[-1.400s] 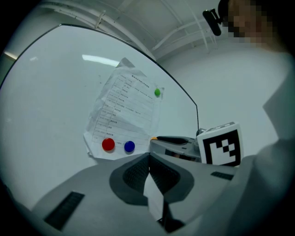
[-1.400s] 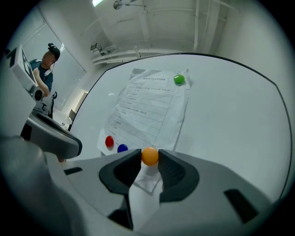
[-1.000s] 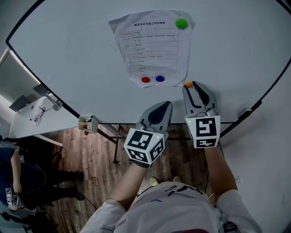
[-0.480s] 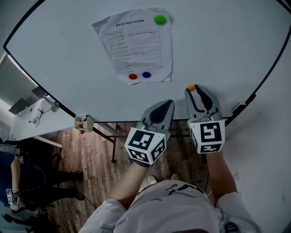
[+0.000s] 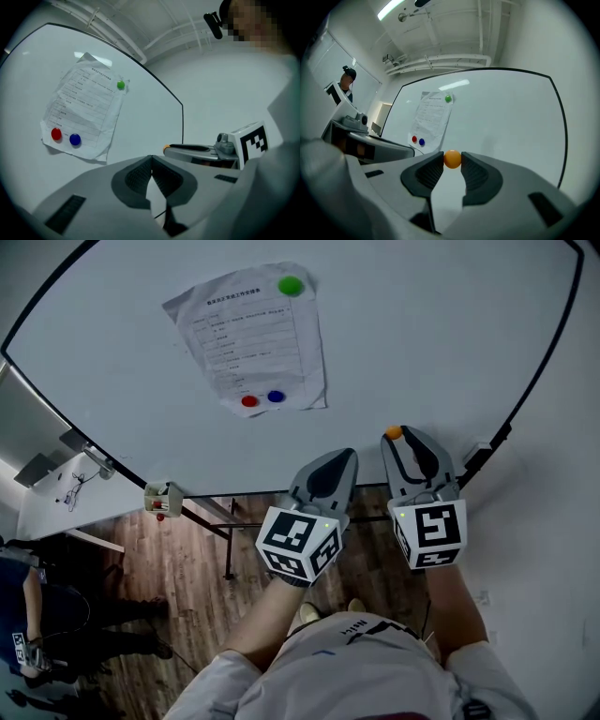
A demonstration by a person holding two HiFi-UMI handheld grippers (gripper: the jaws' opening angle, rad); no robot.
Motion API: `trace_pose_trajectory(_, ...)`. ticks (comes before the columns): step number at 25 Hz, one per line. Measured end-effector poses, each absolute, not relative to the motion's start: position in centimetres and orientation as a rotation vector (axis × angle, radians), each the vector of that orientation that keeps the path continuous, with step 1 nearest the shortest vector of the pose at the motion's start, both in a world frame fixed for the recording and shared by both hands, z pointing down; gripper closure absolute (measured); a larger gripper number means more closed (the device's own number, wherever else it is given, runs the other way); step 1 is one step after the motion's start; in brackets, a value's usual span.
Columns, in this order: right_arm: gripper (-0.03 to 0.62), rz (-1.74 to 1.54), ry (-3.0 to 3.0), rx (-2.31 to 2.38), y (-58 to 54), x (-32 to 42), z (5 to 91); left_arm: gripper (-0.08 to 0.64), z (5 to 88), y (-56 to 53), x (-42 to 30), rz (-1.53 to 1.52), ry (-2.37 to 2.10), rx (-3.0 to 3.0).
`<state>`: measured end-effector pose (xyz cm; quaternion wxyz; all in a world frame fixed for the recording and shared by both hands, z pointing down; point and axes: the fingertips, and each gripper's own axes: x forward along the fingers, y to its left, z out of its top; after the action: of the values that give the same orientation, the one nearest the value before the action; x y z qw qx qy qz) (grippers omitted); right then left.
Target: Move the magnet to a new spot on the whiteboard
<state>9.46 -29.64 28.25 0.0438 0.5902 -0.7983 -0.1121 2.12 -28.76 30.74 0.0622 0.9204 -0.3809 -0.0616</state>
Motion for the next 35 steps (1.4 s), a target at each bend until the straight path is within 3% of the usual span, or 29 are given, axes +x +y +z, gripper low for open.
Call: trace_pose_trajectory(35, 0.468, -0.29, -2.472, 1.812, -30.8, 12.5, 29.6, 0.548, 30.8, -29.3, 5.3, -0.199, -1.179, 2.777)
